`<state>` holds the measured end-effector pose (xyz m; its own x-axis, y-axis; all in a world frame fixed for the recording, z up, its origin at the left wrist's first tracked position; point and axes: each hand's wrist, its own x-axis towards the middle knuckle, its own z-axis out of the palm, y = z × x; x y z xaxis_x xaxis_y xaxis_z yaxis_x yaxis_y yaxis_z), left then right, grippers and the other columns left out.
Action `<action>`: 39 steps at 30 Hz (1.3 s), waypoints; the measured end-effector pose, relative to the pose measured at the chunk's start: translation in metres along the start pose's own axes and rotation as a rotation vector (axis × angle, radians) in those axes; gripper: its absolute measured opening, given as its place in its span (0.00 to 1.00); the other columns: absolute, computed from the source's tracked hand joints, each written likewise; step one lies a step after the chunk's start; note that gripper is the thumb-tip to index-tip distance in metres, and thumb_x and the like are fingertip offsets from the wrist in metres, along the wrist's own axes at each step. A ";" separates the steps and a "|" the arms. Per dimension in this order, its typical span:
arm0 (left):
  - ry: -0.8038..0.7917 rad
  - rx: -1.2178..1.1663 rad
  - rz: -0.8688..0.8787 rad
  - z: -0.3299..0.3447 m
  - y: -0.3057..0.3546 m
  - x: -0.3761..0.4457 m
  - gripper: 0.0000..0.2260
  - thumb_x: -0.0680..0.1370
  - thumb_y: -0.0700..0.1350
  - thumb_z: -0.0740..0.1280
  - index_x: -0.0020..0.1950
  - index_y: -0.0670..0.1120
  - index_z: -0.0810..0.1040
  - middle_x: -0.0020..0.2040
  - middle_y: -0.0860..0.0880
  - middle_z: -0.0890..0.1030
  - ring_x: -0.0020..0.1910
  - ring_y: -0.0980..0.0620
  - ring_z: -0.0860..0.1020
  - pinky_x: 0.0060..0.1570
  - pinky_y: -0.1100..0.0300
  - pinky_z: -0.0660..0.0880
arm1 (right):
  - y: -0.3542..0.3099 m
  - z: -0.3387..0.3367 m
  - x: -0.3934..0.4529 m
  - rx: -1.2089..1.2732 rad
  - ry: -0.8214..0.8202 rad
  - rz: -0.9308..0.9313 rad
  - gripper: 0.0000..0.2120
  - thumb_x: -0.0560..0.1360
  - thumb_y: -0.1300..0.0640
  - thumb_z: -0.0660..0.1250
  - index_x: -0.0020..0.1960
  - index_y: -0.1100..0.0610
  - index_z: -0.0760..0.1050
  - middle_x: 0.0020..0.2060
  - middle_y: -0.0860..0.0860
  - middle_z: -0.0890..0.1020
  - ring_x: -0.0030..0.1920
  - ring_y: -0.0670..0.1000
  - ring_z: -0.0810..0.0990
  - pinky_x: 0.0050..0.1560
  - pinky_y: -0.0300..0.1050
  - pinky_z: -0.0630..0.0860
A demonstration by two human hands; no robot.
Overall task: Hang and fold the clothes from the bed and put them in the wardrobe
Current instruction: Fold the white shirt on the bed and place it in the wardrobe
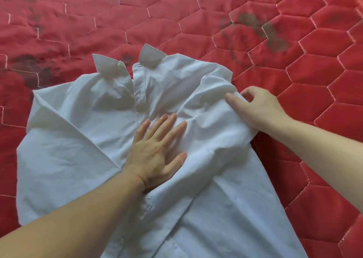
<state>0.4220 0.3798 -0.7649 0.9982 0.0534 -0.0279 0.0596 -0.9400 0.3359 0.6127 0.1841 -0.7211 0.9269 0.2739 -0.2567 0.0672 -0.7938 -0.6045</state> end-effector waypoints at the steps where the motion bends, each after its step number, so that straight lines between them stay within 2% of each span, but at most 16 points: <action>1: 0.000 -0.005 0.000 0.000 0.000 0.000 0.30 0.75 0.62 0.56 0.76 0.55 0.63 0.77 0.50 0.63 0.76 0.49 0.61 0.74 0.46 0.52 | 0.010 -0.005 -0.015 0.068 -0.046 0.027 0.20 0.71 0.38 0.68 0.42 0.56 0.77 0.33 0.45 0.79 0.33 0.45 0.77 0.30 0.38 0.69; 4: -0.021 0.000 0.000 -0.002 0.001 0.000 0.30 0.75 0.62 0.54 0.76 0.56 0.63 0.77 0.51 0.62 0.77 0.50 0.59 0.75 0.47 0.51 | 0.030 -0.017 -0.062 0.352 -0.243 0.094 0.14 0.69 0.45 0.74 0.47 0.52 0.78 0.32 0.45 0.83 0.29 0.42 0.79 0.25 0.35 0.72; 6: -0.046 0.003 -0.015 -0.005 0.003 0.002 0.29 0.75 0.62 0.53 0.76 0.58 0.62 0.78 0.52 0.60 0.78 0.52 0.55 0.75 0.50 0.47 | 0.039 -0.016 -0.084 0.301 -0.285 0.032 0.17 0.66 0.50 0.78 0.51 0.46 0.76 0.36 0.44 0.84 0.33 0.42 0.80 0.31 0.36 0.75; 9: 0.029 -0.133 -0.068 -0.016 0.021 0.003 0.25 0.73 0.59 0.59 0.69 0.58 0.71 0.73 0.50 0.69 0.74 0.48 0.62 0.73 0.48 0.51 | 0.042 -0.002 -0.098 0.089 -0.163 -0.012 0.13 0.64 0.51 0.75 0.44 0.47 0.73 0.36 0.45 0.80 0.36 0.46 0.78 0.33 0.40 0.70; 11: 0.149 -0.126 0.005 -0.018 0.048 0.000 0.21 0.72 0.64 0.60 0.58 0.54 0.77 0.59 0.49 0.76 0.62 0.46 0.71 0.63 0.48 0.61 | 0.038 0.007 -0.097 0.013 -0.040 -0.021 0.10 0.66 0.49 0.73 0.38 0.49 0.71 0.33 0.44 0.78 0.35 0.45 0.76 0.32 0.41 0.67; 12: 0.115 -0.082 0.049 -0.017 0.063 -0.003 0.21 0.70 0.67 0.61 0.54 0.54 0.76 0.54 0.50 0.77 0.57 0.46 0.72 0.58 0.50 0.63 | 0.036 0.010 -0.096 -0.013 -0.006 -0.015 0.10 0.67 0.49 0.71 0.35 0.51 0.71 0.31 0.44 0.77 0.34 0.47 0.75 0.32 0.43 0.67; 15: -0.121 0.077 0.091 -0.005 0.092 -0.008 0.17 0.73 0.60 0.64 0.58 0.54 0.71 0.54 0.52 0.78 0.55 0.46 0.76 0.54 0.54 0.63 | 0.036 0.012 -0.092 -0.058 0.033 0.028 0.09 0.69 0.56 0.66 0.32 0.56 0.71 0.29 0.49 0.77 0.36 0.56 0.77 0.35 0.47 0.70; 19: -0.072 0.030 0.077 -0.017 0.075 -0.018 0.12 0.74 0.47 0.65 0.57 0.50 0.76 0.50 0.48 0.82 0.48 0.41 0.79 0.43 0.56 0.65 | 0.047 0.001 -0.092 -0.157 0.114 0.018 0.12 0.71 0.57 0.63 0.30 0.56 0.70 0.28 0.52 0.76 0.37 0.61 0.76 0.37 0.47 0.68; 24: -0.252 0.024 0.230 -0.040 0.050 -0.037 0.10 0.73 0.53 0.65 0.53 0.53 0.77 0.42 0.53 0.79 0.43 0.44 0.78 0.45 0.56 0.69 | 0.052 -0.005 -0.095 -0.255 0.108 0.081 0.10 0.74 0.52 0.62 0.36 0.54 0.73 0.37 0.53 0.80 0.44 0.61 0.78 0.41 0.49 0.71; 26: -0.275 -0.021 0.194 -0.040 0.050 -0.035 0.12 0.72 0.60 0.63 0.49 0.55 0.77 0.39 0.56 0.74 0.42 0.48 0.77 0.44 0.58 0.66 | 0.047 -0.006 -0.094 -0.237 0.116 0.060 0.04 0.73 0.53 0.64 0.46 0.51 0.73 0.45 0.51 0.78 0.47 0.59 0.77 0.45 0.50 0.72; 27: -0.224 -0.054 0.166 -0.040 0.053 -0.031 0.12 0.72 0.60 0.62 0.48 0.55 0.77 0.38 0.56 0.74 0.42 0.48 0.77 0.45 0.58 0.66 | 0.043 -0.007 -0.094 -0.222 0.134 0.006 0.10 0.72 0.55 0.64 0.53 0.51 0.72 0.51 0.51 0.76 0.49 0.58 0.76 0.48 0.51 0.72; 30: 0.050 -0.087 0.114 -0.040 0.064 -0.002 0.08 0.74 0.52 0.66 0.51 0.51 0.79 0.45 0.52 0.78 0.48 0.46 0.77 0.49 0.54 0.67 | 0.032 -0.006 -0.096 -0.196 0.194 -0.240 0.23 0.69 0.56 0.59 0.65 0.52 0.72 0.64 0.53 0.72 0.61 0.57 0.71 0.58 0.54 0.67; 33: 0.072 -0.015 0.053 -0.035 0.077 0.042 0.18 0.77 0.48 0.64 0.67 0.54 0.71 0.66 0.53 0.73 0.65 0.48 0.70 0.59 0.52 0.65 | 0.019 0.010 -0.097 -0.227 0.116 -0.340 0.27 0.72 0.50 0.58 0.72 0.49 0.67 0.73 0.50 0.64 0.71 0.53 0.62 0.66 0.53 0.60; 36: -0.027 -0.122 -0.218 -0.026 0.083 0.080 0.28 0.78 0.56 0.61 0.76 0.54 0.58 0.75 0.52 0.62 0.70 0.47 0.66 0.65 0.49 0.64 | 0.017 0.021 -0.088 -0.095 0.243 -0.198 0.29 0.74 0.46 0.65 0.73 0.49 0.65 0.72 0.51 0.65 0.70 0.54 0.63 0.67 0.54 0.61; 38: -0.045 -0.160 -0.406 -0.022 0.081 0.087 0.32 0.76 0.61 0.63 0.76 0.54 0.56 0.72 0.48 0.63 0.68 0.44 0.66 0.65 0.48 0.63 | 0.025 0.018 -0.083 -0.044 0.274 -0.043 0.33 0.71 0.43 0.69 0.73 0.50 0.64 0.66 0.51 0.69 0.66 0.55 0.68 0.64 0.54 0.63; 39: -0.011 -0.143 -0.414 -0.022 0.081 0.081 0.32 0.75 0.63 0.64 0.75 0.54 0.58 0.70 0.48 0.65 0.67 0.44 0.67 0.64 0.49 0.63 | 0.033 0.017 -0.084 -0.045 0.243 -0.011 0.35 0.69 0.42 0.70 0.73 0.49 0.63 0.63 0.51 0.70 0.64 0.54 0.70 0.62 0.54 0.64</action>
<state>0.5080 0.3159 -0.7190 0.8897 0.4116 -0.1974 0.4561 -0.7837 0.4216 0.5310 0.1444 -0.7329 0.9873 0.1481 -0.0582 0.0889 -0.8165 -0.5705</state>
